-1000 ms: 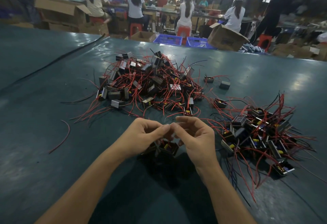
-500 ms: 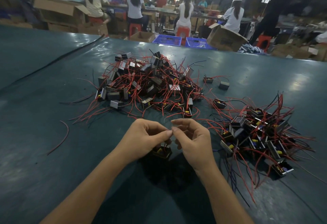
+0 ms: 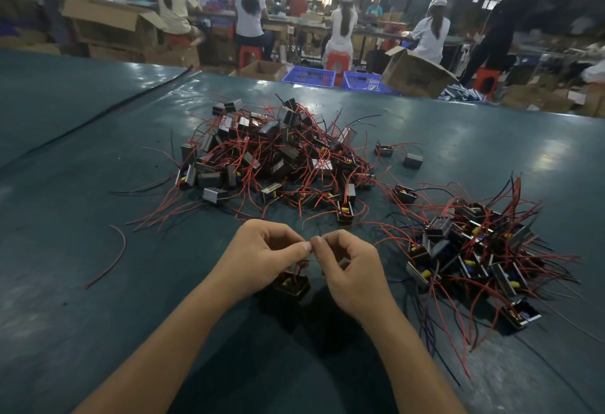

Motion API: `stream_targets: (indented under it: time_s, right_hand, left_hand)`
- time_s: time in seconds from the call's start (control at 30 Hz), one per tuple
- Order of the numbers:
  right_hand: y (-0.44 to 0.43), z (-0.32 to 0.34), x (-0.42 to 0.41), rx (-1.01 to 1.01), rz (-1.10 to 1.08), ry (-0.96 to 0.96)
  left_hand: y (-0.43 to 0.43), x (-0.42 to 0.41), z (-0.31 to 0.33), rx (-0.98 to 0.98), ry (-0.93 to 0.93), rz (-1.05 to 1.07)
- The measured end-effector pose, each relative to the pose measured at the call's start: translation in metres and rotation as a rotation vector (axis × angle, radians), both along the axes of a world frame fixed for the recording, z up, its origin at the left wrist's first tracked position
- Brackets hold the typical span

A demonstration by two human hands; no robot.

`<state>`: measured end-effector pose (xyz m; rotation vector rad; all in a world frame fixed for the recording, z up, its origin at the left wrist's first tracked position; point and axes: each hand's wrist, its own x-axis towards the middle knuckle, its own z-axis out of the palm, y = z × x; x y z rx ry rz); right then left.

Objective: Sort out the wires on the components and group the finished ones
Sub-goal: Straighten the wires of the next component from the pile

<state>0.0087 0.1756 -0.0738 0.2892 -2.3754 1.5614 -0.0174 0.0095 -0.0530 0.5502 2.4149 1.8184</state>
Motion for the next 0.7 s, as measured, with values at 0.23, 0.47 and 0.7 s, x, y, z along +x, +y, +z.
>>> stream_targets:
  time_s: [0.23,0.47,0.7]
  right_hand:
    - [0.0022,-0.0067,-0.0034,0.093,-0.005,0.015]
    - [0.0007,-0.0088,-0.0041,0.136,-0.019,0.035]
    - [-0.0005,-0.0038,-0.0003,0.09,-0.046,0.117]
  left_hand:
    - [0.0012,0.0038,0.0041,-0.067,0.074,0.015]
    - [-0.0022,0.0031,0.0056,-0.046,0.059,-0.037]
    - [-0.0002,0.0012,0.0063,-0.075,-0.039,-0.035]
